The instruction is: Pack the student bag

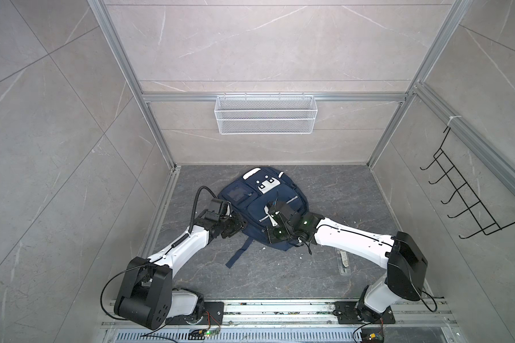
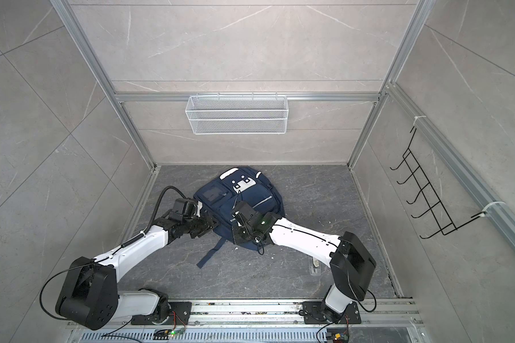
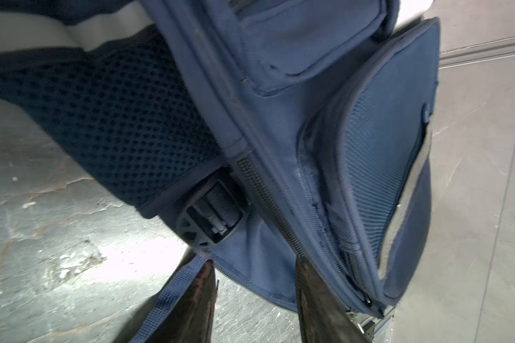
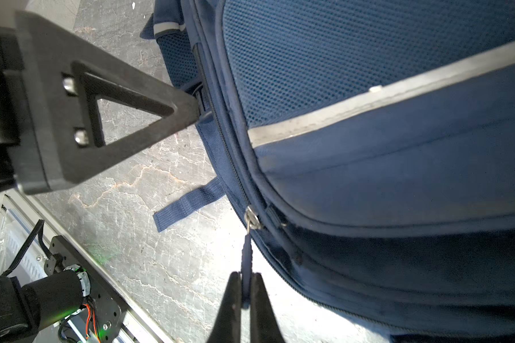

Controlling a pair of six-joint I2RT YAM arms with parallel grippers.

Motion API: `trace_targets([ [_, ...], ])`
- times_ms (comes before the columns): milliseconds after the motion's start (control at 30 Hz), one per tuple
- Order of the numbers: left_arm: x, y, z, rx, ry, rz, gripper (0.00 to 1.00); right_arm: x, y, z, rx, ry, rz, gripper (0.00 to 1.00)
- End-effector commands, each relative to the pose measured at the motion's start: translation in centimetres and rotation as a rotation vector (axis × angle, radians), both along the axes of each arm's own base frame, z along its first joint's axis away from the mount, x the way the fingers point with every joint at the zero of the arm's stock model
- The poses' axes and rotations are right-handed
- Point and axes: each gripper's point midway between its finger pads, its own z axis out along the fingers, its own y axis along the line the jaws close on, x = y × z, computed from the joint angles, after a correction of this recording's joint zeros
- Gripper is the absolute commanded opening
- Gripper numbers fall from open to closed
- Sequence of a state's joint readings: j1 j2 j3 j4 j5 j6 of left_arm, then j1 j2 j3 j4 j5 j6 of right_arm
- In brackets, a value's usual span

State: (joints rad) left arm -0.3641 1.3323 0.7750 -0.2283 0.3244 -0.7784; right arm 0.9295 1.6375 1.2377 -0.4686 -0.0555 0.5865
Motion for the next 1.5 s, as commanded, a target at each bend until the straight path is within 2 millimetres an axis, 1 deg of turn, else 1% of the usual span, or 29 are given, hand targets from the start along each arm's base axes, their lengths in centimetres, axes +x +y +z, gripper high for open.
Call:
trace_targets([
  [0,1.1,-1.5,1.8,-0.062,-0.052,-0.016,0.46,-0.5,1.5,2.3,0.05,-0.026,0.047,0.0],
  [167,1.1,-2.7,2.4,-0.075,-0.073,-0.029,0.46,-0.7,1.7,2.3,0.052,-0.026,0.051,0.0],
  [367,1.4,-4.0,1.4,-0.083,-0.054,-0.036,0.46,-0.9,2.0,2.8,0.054,-0.036,0.06,0.0],
  [533,2.1,-5.0,0.7,-0.076,-0.042,-0.048,0.45,-1.1,2.1,2.6,0.049,-0.035,0.068,0.0],
  [567,2.2,-5.0,0.6,-0.073,-0.041,-0.046,0.41,-1.2,2.1,2.6,0.046,-0.036,0.071,0.0],
  [633,2.3,-4.9,0.5,-0.067,-0.039,-0.038,0.27,-1.2,1.8,2.3,0.031,-0.039,0.068,0.0],
  [667,2.3,-4.8,0.5,-0.061,-0.042,-0.036,0.17,-1.2,1.5,2.1,0.021,-0.041,0.064,0.0],
  [733,2.4,-4.4,0.5,-0.039,-0.043,-0.027,0.0,-1.3,0.9,1.8,0.005,-0.045,0.056,0.0],
  [867,2.4,-3.4,0.9,0.004,-0.055,-0.019,0.0,-1.2,-1.2,1.1,-0.071,-0.062,0.032,0.0],
  [967,2.5,-2.2,1.1,0.026,-0.056,-0.003,0.0,-0.9,-3.3,0.8,-0.115,-0.072,0.008,0.0],
  [1167,2.3,0.8,0.9,0.047,-0.044,0.03,0.0,0.5,-8.4,0.5,-0.137,-0.066,-0.085,0.0],
  [1267,2.2,1.9,0.6,0.05,-0.033,0.045,0.0,1.3,-10.7,0.5,-0.145,-0.061,-0.13,0.0],
  [1300,2.3,2.1,0.6,0.05,-0.031,0.048,0.0,1.4,-11.2,0.4,-0.144,-0.057,-0.139,0.0],
  [1367,2.3,2.6,0.5,0.05,-0.027,0.059,0.0,1.6,-11.5,0.7,-0.131,-0.056,-0.144,0.0],
  [1467,2.7,2.5,0.3,0.048,-0.02,0.056,0.0,1.4,-10.3,1.0,-0.083,-0.036,-0.114,0.0],
])
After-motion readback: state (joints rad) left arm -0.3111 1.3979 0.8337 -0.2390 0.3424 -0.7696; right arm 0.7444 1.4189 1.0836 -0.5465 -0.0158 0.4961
